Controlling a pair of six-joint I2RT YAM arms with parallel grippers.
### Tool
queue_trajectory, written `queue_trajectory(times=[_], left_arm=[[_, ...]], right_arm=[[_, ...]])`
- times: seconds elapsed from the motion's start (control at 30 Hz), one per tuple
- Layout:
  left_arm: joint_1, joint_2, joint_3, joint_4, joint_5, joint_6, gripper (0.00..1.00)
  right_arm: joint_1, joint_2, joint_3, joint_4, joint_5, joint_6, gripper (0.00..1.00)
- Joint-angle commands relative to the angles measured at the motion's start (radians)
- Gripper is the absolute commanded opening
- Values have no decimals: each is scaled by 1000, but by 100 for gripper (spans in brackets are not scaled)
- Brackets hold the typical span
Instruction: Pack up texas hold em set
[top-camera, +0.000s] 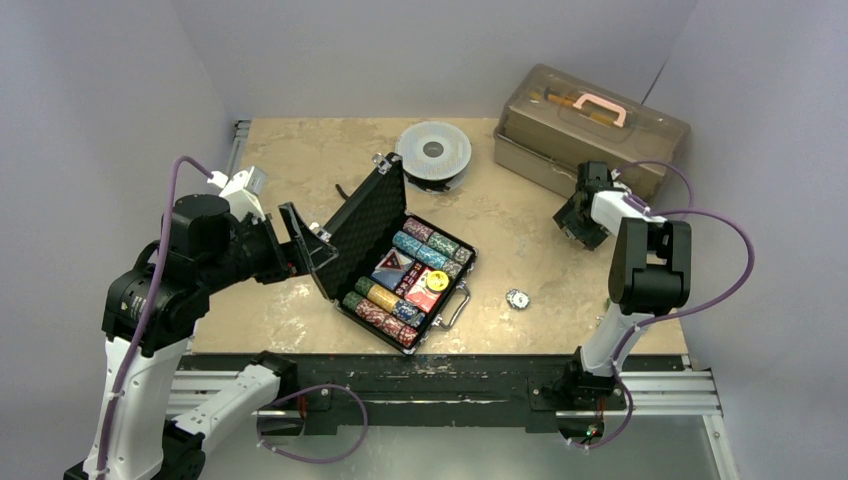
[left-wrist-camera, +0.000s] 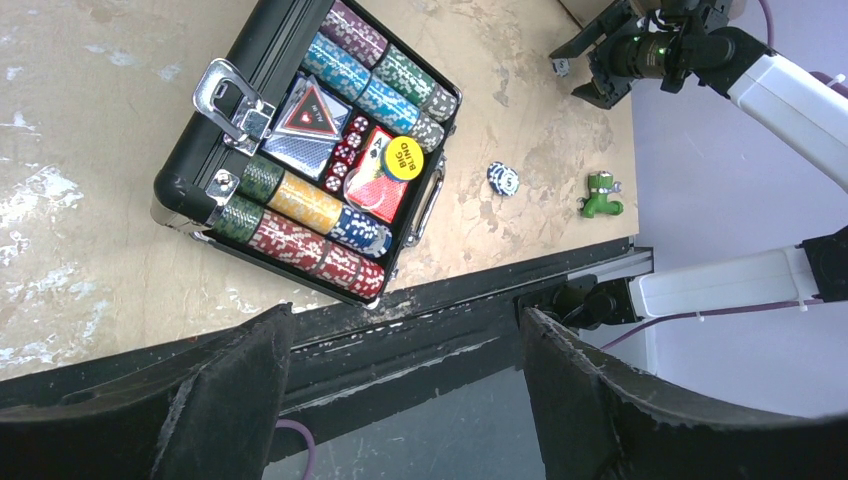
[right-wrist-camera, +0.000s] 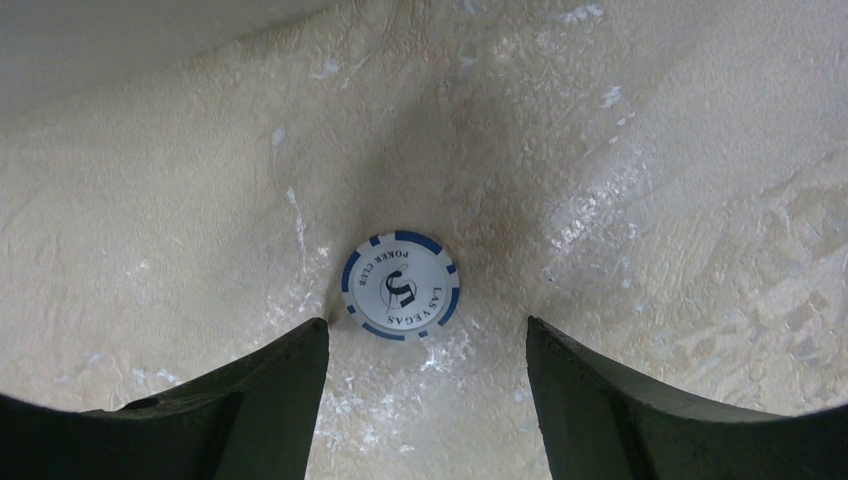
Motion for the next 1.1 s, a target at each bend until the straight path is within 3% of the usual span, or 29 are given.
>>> queue_trajectory(times=[0.0,0.23,1.07], left_arm=[[-6,-3,9,6,-3,-4,80],[-5,-14,0,3,-4,-14,80],[-6,-13,5,0,10,-10,80]], right_arm=[[-24,64,77,95,-38,-83,68],[-25,91,79,88,-17,-114,68],[-23,193,161,36,-69,-214,52]])
